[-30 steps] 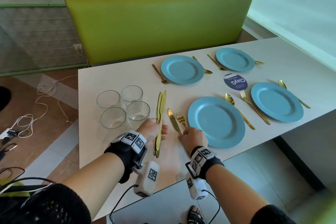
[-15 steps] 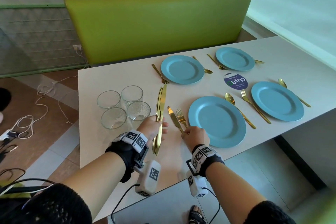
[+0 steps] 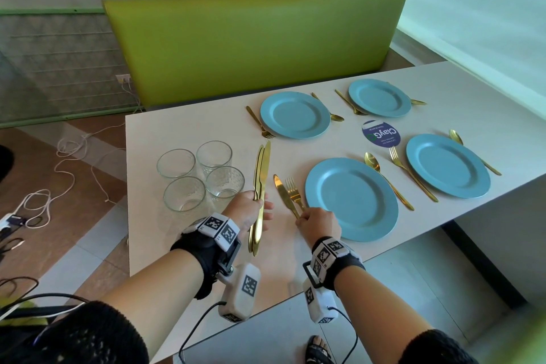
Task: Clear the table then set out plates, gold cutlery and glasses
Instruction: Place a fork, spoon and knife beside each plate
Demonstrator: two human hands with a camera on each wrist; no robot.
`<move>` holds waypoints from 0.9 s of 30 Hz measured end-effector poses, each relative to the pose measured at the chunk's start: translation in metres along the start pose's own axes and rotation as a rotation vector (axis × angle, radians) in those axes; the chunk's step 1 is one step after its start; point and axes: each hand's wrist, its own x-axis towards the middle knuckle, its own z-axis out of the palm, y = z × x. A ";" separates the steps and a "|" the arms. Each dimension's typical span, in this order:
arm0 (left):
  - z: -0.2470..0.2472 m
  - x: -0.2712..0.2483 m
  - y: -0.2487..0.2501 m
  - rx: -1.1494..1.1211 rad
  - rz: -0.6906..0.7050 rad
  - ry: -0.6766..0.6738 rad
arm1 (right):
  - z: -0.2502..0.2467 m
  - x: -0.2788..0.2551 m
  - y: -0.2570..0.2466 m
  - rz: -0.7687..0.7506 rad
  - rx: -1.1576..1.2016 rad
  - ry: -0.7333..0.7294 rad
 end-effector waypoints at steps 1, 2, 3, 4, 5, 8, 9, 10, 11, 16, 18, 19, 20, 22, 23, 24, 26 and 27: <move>0.000 0.000 0.000 0.000 -0.001 -0.002 | 0.000 0.000 0.000 0.000 0.001 0.002; -0.001 0.001 -0.001 -0.002 -0.002 -0.005 | 0.000 0.000 0.000 0.002 0.004 0.004; -0.001 0.001 -0.001 -0.003 -0.003 -0.008 | 0.000 0.000 0.000 0.004 0.008 0.005; -0.002 0.001 -0.001 -0.003 -0.002 -0.010 | 0.000 -0.001 0.000 0.006 0.010 0.007; -0.002 0.001 -0.001 -0.002 0.001 -0.011 | -0.002 -0.001 0.000 0.006 0.012 0.009; -0.003 0.002 0.000 0.015 0.012 -0.016 | -0.014 0.000 0.000 0.014 0.047 0.030; -0.003 0.002 0.001 0.021 0.016 -0.019 | -0.020 0.001 0.000 0.018 0.074 0.044; -0.002 0.002 0.002 0.026 0.019 -0.023 | -0.027 0.002 0.000 0.023 0.103 0.057; -0.001 0.000 0.004 0.033 0.018 -0.032 | -0.033 0.004 0.001 0.027 0.132 0.069; 0.009 -0.006 0.016 0.088 -0.005 -0.137 | -0.059 0.007 0.006 -0.037 0.242 0.065; 0.016 -0.006 0.019 0.119 -0.005 -0.185 | -0.064 0.003 0.005 -0.072 0.266 0.019; 0.020 -0.005 0.021 0.127 0.000 -0.202 | -0.066 0.000 0.004 -0.091 0.285 -0.013; 0.025 -0.005 0.023 0.125 0.006 -0.219 | -0.067 -0.002 0.003 -0.106 0.310 -0.050; 0.036 -0.004 0.027 0.121 0.026 -0.254 | -0.070 -0.005 0.000 -0.126 0.368 -0.116; 0.043 -0.003 0.029 0.131 0.037 -0.271 | -0.072 -0.005 -0.001 -0.130 0.402 -0.140; 0.049 -0.003 0.031 0.139 0.046 -0.287 | -0.073 -0.004 -0.001 -0.126 0.440 -0.153; 0.062 0.000 0.036 0.131 0.052 -0.296 | -0.079 0.001 0.001 -0.103 0.498 -0.142; 0.068 0.003 0.038 0.123 0.050 -0.292 | -0.082 0.004 0.004 -0.085 0.523 -0.127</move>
